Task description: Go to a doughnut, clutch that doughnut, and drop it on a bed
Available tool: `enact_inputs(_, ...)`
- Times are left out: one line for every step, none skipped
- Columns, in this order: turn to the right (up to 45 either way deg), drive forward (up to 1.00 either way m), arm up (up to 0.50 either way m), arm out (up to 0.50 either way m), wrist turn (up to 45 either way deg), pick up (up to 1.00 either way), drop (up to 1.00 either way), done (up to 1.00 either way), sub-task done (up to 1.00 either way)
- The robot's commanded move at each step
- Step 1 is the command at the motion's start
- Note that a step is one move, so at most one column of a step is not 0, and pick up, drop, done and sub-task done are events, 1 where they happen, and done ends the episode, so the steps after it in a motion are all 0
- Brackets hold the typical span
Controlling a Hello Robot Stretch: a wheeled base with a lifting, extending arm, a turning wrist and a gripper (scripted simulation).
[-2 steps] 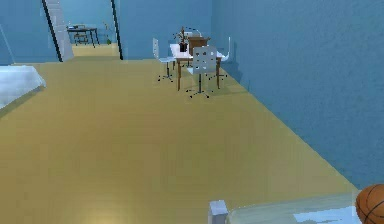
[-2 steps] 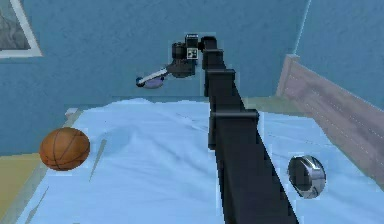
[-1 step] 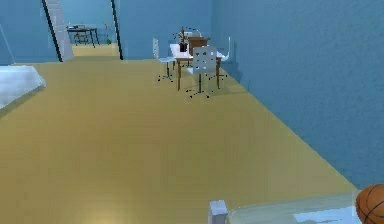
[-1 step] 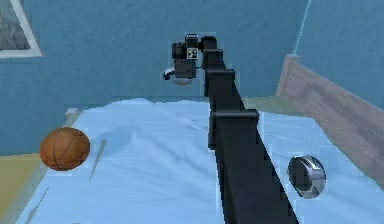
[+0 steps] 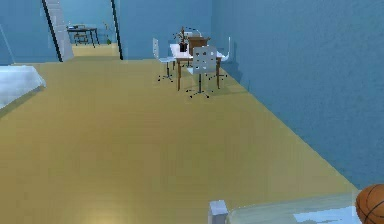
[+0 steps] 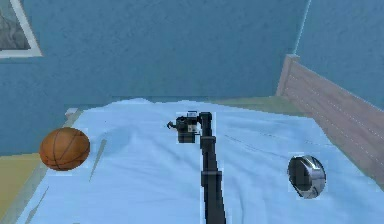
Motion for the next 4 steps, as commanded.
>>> enact_inputs(0.0,0.0,-0.32,0.0,0.0,0.0,0.0,0.0,0.0)
enact_inputs(0.0,0.0,0.0,0.0,0.0,0.0,1.0,0.0,0.0)
enact_inputs(0.0,0.0,0.1,0.0,0.0,0.0,0.0,0.0,0.0)
enact_inputs(0.0,0.0,0.0,-0.08,0.0,0.0,0.0,0.0,0.0)
